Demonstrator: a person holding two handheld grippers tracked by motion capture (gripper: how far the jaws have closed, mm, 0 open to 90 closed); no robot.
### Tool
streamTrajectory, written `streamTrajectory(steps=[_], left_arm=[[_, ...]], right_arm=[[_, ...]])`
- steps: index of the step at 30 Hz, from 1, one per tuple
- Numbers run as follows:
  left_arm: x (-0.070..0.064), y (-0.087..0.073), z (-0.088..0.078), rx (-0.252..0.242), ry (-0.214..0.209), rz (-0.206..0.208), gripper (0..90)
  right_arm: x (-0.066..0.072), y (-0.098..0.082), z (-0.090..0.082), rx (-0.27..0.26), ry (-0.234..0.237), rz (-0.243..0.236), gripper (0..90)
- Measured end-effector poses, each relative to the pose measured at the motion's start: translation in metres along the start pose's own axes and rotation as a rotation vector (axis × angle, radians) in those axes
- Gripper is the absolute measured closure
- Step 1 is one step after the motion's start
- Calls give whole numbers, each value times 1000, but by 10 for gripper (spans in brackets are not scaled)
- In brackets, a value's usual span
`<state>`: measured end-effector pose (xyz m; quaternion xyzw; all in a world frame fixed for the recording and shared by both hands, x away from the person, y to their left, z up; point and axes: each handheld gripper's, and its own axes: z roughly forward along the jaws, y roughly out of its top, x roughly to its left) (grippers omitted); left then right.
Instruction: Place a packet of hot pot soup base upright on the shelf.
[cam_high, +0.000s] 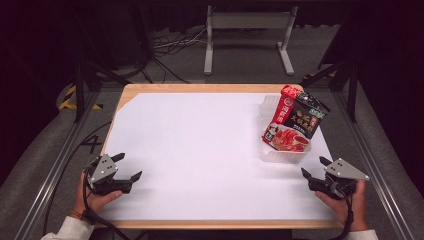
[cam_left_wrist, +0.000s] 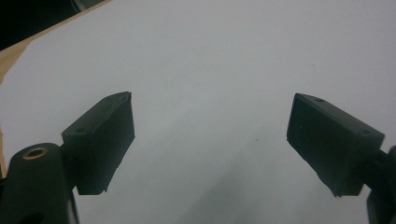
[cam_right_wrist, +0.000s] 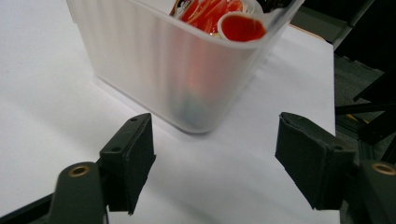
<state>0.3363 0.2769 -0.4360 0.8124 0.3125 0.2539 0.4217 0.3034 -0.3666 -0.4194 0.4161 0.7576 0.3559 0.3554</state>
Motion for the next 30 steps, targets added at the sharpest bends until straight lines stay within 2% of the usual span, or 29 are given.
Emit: streamTrajectory(steps=[4, 6, 11, 13, 15, 19, 20, 24, 30], left_arm=[[5, -11, -6, -13, -13, -51, 159], [6, -14, -9, -25, -14, -59, 160], [6, -23, -12, -34, -23, -93, 158], [4, -25, -15, -41, -11, -87, 154], [2, -25, -18, -59, 0, -96, 152], [-3, -26, -22, -62, 7, -97, 149], [-5, -26, -23, -71, 8, -106, 148], [-6, -26, -25, -73, 18, -100, 147], [-4, -28, -25, -80, 23, -110, 144]], right_arm=[[-2, -8, -3, 1, -3, 11, 244], [-3, -12, -4, 3, -11, 16, 231], [-3, -23, -4, 3, 5, 51, 208], [-1, -27, -3, 18, 5, 48, 204], [1, -29, -3, 18, 6, 45, 186], [5, -29, -4, 7, -10, 34, 182], [6, -29, -4, 8, -5, 29, 181], [7, -29, -3, 12, 2, 15, 179], [4, -27, -13, -45, -7, 37, 180]])
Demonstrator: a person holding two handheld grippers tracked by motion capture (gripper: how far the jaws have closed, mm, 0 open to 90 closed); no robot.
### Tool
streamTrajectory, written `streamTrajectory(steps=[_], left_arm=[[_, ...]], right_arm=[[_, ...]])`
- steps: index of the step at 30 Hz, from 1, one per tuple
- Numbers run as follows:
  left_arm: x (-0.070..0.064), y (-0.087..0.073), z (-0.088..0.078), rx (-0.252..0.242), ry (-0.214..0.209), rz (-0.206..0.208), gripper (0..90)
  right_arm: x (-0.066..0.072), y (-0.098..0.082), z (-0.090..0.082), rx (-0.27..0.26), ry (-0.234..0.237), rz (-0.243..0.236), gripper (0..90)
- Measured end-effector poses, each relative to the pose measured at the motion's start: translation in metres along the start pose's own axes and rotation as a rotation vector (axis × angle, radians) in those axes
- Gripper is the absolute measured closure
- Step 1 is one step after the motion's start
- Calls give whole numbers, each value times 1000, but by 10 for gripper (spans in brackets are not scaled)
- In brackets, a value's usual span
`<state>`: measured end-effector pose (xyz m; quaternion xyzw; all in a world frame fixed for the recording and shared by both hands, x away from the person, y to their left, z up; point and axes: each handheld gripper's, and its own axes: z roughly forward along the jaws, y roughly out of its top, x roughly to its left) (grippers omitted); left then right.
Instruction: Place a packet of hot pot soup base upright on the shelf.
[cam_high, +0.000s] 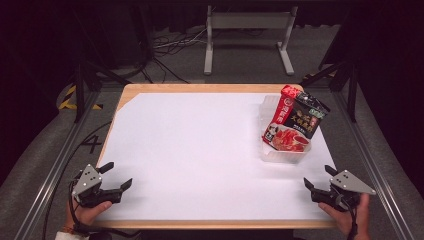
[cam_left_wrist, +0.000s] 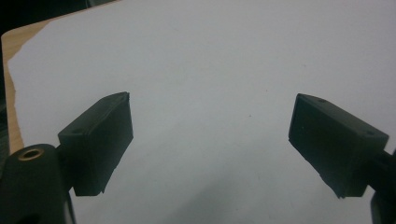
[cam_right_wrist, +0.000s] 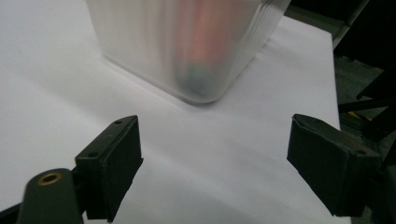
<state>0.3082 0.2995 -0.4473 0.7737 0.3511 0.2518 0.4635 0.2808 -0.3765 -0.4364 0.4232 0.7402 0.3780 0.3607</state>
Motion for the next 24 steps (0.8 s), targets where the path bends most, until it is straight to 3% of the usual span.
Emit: streamTrajectory(steps=[2, 24], left_arm=[[0, -1, 1, 2, 3, -5, 144], [4, 2, 9, 10, 5, -29, 136]], right_arm=[[-2, 0, -2, -14, -2, 20, 180], [-3, -4, -5, -5, -25, 6, 179]])
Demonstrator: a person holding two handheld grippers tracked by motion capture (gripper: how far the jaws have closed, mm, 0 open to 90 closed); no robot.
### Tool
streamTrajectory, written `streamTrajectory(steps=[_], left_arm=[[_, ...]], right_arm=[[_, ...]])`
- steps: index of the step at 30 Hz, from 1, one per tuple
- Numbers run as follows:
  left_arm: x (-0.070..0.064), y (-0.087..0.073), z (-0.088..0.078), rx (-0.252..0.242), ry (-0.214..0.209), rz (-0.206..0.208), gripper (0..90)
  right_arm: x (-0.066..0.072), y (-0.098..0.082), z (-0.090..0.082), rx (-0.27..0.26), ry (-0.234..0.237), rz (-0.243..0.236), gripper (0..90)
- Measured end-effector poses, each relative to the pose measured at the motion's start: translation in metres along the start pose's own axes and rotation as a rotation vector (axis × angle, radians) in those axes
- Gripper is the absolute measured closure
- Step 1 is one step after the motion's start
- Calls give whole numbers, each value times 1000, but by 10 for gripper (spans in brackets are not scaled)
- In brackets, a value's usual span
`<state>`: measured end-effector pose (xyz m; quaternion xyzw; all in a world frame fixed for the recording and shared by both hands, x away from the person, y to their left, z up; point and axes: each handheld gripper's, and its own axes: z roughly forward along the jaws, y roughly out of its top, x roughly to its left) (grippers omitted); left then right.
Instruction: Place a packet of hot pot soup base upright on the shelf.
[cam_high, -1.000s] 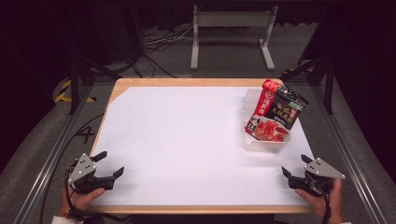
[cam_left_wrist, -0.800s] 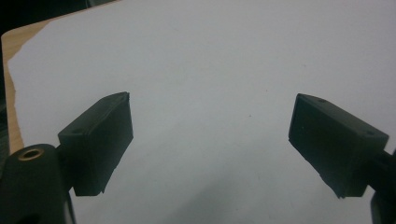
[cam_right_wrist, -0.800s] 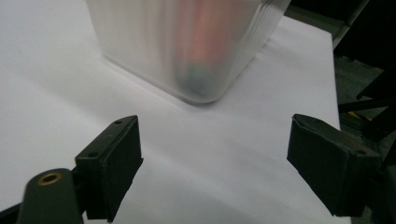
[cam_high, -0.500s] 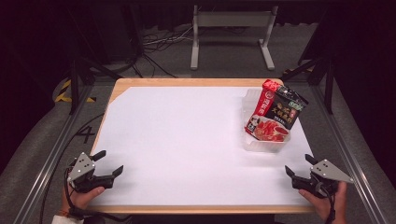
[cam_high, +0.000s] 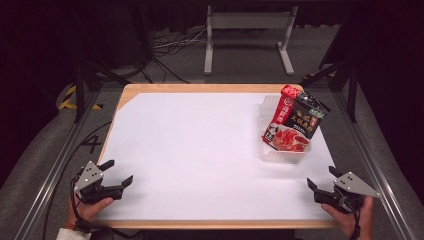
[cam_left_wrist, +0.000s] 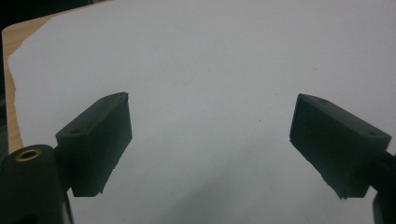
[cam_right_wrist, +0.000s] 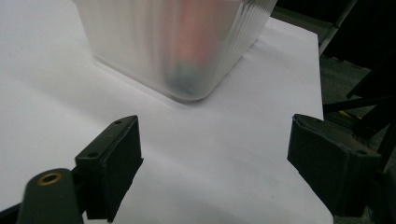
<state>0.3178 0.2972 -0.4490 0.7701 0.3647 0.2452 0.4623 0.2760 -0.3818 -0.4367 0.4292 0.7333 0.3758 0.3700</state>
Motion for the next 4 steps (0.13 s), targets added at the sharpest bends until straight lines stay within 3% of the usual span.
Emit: streamTrajectory(steps=[4], left_arm=[[-2, 2, 1, 8, 2, 14, 144]], right_arm=[[-1, -1, -1, 3, -1, 5, 183]])
